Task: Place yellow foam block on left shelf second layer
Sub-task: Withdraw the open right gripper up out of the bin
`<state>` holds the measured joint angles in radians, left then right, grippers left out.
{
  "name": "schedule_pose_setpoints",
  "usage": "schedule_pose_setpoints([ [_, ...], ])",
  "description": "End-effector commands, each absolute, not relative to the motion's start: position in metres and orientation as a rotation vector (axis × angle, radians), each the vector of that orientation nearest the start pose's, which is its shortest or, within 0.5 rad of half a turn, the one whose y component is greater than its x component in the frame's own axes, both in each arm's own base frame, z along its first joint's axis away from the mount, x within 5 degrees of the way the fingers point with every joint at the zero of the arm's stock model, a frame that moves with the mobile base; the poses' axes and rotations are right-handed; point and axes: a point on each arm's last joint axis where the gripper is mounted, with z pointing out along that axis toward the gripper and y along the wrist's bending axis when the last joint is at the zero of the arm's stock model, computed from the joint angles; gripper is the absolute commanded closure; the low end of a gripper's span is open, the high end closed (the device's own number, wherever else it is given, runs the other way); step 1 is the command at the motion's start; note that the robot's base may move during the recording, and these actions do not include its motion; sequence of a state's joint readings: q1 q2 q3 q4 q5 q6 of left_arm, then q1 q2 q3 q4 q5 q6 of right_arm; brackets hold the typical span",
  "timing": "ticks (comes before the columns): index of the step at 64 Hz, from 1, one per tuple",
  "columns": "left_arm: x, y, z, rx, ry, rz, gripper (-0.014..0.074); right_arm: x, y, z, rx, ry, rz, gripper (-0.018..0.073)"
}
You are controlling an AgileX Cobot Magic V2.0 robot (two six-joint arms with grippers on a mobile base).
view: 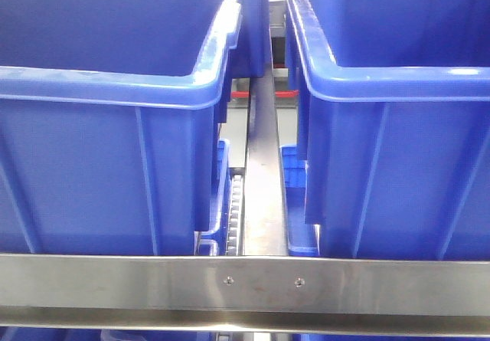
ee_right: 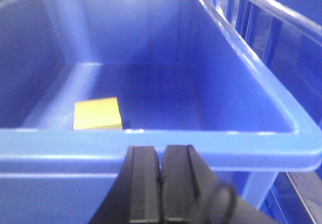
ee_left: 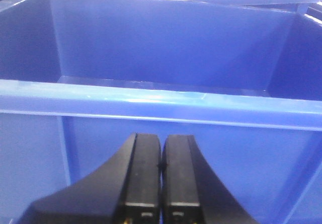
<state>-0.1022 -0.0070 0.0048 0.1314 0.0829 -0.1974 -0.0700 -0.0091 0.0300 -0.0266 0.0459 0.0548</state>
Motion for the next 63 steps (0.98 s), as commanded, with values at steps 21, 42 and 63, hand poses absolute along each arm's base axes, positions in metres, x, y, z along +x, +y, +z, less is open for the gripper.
schedule_pose_setpoints([
  [21, 0.057, -0.006, 0.203, 0.021, 1.512, -0.146, 0.046, 0.0533, -0.004, 0.2167, 0.068, 1.41, -0.044, 0.0529],
  [42, 0.057, -0.006, 0.203, 0.021, 1.512, -0.146, 0.046, 0.0533, -0.004, 0.2167, 0.068, 1.41, -0.044, 0.0529],
  [63, 0.057, -0.006, 0.203, 0.021, 1.512, -0.146, 0.046, 0.0533, -0.004, 0.2167, 0.068, 1.41, -0.044, 0.0529],
])
